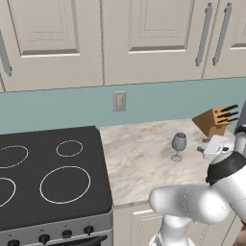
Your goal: Retrieve the wine glasses from the counter and place one next to each plate.
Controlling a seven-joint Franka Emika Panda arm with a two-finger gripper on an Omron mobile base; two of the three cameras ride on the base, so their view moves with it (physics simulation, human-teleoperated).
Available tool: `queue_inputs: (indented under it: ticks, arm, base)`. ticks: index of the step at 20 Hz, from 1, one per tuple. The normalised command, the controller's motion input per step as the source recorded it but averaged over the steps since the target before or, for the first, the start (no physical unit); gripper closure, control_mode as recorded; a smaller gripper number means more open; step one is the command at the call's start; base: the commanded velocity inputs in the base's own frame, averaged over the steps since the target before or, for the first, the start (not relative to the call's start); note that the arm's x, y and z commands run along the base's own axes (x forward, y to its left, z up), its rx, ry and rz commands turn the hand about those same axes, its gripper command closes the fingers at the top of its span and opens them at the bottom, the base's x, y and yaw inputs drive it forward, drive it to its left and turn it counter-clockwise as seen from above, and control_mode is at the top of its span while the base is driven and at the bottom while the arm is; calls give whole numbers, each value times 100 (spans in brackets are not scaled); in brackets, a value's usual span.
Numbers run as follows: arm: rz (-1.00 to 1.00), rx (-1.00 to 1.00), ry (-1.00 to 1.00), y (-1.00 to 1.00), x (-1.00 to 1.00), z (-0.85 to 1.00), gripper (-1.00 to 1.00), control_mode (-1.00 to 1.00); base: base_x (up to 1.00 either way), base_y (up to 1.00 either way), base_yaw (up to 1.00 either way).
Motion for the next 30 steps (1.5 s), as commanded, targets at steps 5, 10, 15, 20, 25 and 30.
queue_inputs:
  ticks: [5, 10, 15, 20, 25, 30]
  arm:
    - [11, 0, -1, -22, 8, -32, -100, -100]
    - [11, 0, -2, -9, 5, -28, -100, -100]
    - [9, 0, -3, 2, 5, -28, -100, -100]
    - [6, 2, 0, 13, 19, -30, -100, -100]
    - [4, 0, 0, 9, 10, -5, -100, -100]
    - [4, 0, 0, 8, 4, 0, -100, -100]
  base:
    - [0, 0, 0]
    - [0, 0, 0]
    - [0, 0, 0]
    - [0, 0, 0]
    - [0, 0, 0]
    - [0, 0, 0]
